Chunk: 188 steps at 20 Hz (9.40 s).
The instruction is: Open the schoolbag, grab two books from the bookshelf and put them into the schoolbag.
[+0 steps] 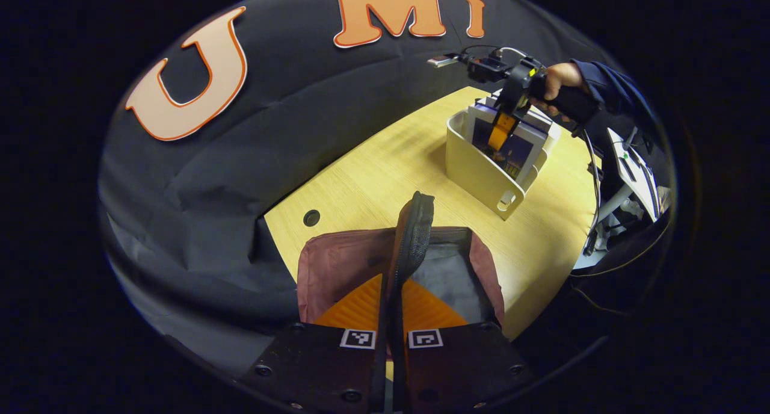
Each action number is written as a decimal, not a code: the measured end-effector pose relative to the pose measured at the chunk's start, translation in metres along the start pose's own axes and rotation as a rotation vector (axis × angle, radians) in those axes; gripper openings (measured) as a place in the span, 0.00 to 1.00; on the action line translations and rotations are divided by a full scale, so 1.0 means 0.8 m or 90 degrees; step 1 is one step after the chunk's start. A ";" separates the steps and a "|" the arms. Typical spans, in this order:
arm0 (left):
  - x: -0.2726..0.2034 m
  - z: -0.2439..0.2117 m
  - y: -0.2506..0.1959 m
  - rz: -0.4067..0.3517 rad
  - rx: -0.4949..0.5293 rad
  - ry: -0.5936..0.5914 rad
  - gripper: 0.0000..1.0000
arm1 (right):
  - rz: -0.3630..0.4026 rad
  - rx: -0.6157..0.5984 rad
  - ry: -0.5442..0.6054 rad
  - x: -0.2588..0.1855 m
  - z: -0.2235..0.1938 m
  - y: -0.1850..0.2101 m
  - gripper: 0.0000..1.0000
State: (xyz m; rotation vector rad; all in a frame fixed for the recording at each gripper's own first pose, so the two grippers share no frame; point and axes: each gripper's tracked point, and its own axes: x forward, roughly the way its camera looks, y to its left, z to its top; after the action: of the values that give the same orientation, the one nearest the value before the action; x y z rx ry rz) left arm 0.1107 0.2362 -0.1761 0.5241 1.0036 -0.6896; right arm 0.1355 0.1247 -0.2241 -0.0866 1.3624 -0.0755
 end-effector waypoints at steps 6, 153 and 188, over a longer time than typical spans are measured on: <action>-0.005 -0.001 -0.001 0.004 0.005 0.006 0.06 | 0.055 0.058 -0.058 -0.076 0.015 -0.014 0.39; 0.037 -0.009 -0.076 -0.083 -0.123 -0.016 0.03 | 0.075 0.122 -0.230 -0.235 -0.078 -0.073 0.41; 0.017 -0.012 -0.099 -0.120 -0.032 -0.046 0.03 | 0.489 0.388 -0.238 -0.023 -0.142 0.307 0.40</action>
State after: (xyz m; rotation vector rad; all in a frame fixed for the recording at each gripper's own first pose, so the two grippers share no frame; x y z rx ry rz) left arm 0.0525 0.1854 -0.1995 0.3605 1.0073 -0.8423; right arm 0.0215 0.3690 -0.2555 0.8887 0.8794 0.1681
